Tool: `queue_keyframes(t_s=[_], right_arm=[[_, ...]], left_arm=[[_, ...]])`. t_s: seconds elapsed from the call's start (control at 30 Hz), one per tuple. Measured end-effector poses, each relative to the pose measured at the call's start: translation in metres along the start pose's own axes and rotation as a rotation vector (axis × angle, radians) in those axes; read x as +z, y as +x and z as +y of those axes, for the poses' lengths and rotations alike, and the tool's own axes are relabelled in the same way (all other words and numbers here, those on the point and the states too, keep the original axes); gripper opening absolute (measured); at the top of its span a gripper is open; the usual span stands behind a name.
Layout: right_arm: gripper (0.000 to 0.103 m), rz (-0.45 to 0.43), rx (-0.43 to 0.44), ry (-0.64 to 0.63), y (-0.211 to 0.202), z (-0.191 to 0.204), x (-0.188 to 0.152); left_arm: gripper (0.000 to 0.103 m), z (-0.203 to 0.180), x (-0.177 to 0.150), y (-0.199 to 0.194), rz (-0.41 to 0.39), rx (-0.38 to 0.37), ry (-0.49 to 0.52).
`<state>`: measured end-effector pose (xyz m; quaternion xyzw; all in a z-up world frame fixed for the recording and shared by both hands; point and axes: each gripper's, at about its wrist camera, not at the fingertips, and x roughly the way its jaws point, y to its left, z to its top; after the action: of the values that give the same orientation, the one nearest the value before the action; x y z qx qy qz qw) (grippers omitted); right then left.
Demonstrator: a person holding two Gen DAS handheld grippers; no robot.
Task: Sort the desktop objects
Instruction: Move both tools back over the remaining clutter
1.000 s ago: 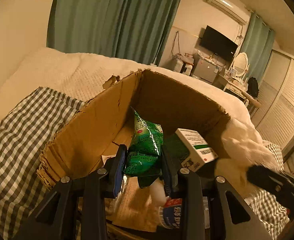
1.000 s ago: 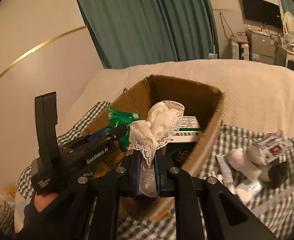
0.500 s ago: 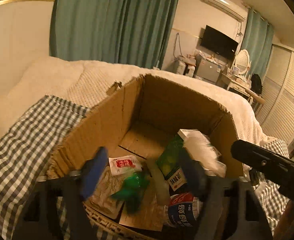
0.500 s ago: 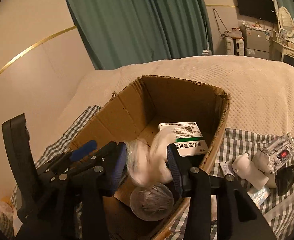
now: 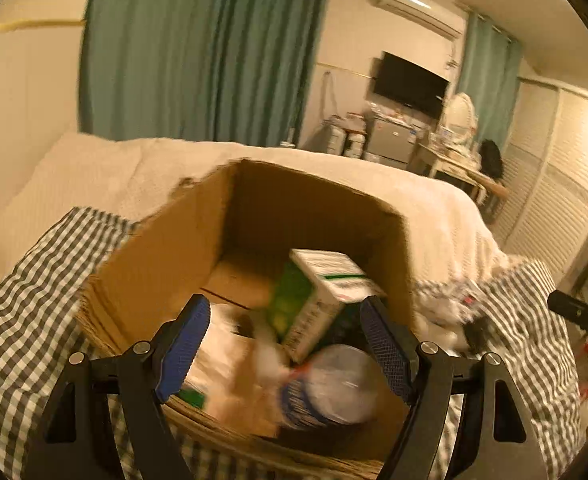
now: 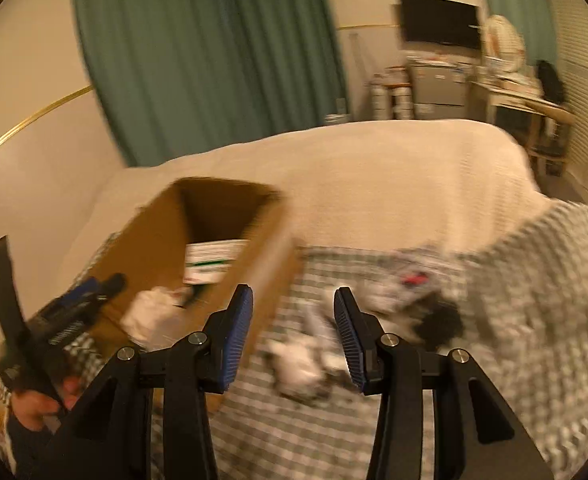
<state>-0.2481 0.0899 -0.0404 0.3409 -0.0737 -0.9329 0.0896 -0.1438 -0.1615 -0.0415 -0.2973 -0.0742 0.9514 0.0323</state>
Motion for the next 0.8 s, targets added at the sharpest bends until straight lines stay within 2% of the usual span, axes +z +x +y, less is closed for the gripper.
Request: queue_keyframes(t_s=[0.13, 0.27, 0.4, 0.47, 0.6, 0.67, 0.73, 0.8], right_arm=[[0.042, -0.014, -0.088, 0.047, -0.029, -0.048, -0.015], [0.042, -0.006, -0.093, 0.089, -0.040, -0.077, -0.030], [0.042, 0.004, -0.076, 0.102, -0.042, -0.088, -0.046], [0.042, 0.011, -0.055, 0.106, -0.040, -0.091, -0.051], [0.042, 0.017, -0.046, 0.085, -0.038, -0.092, -0.060], [0.045, 0.023, -0.035, 0.085, -0.037, -0.096, -0.066], [0.051, 0.031, -0.035, 0.081, -0.033, -0.098, -0.070], [0.052, 0.039, -0.042, 0.073, -0.029, -0.099, -0.073]], left_arm=[[0.080, -0.045, -0.005, -0.018, 0.002, -0.041, 0.039], [0.081, -0.090, -0.019, -0.031, 0.027, -0.101, 0.069], [0.081, -0.126, -0.041, -0.022, 0.091, -0.129, 0.104], [0.081, -0.138, -0.052, -0.011, 0.117, -0.116, 0.133], [0.081, -0.153, -0.075, 0.018, 0.185, -0.046, 0.177], [0.081, -0.152, -0.085, 0.035, 0.227, -0.024, 0.163], [0.081, -0.150, -0.091, 0.045, 0.239, -0.037, 0.131], [0.081, -0.150, -0.096, 0.055, 0.253, -0.047, 0.113]])
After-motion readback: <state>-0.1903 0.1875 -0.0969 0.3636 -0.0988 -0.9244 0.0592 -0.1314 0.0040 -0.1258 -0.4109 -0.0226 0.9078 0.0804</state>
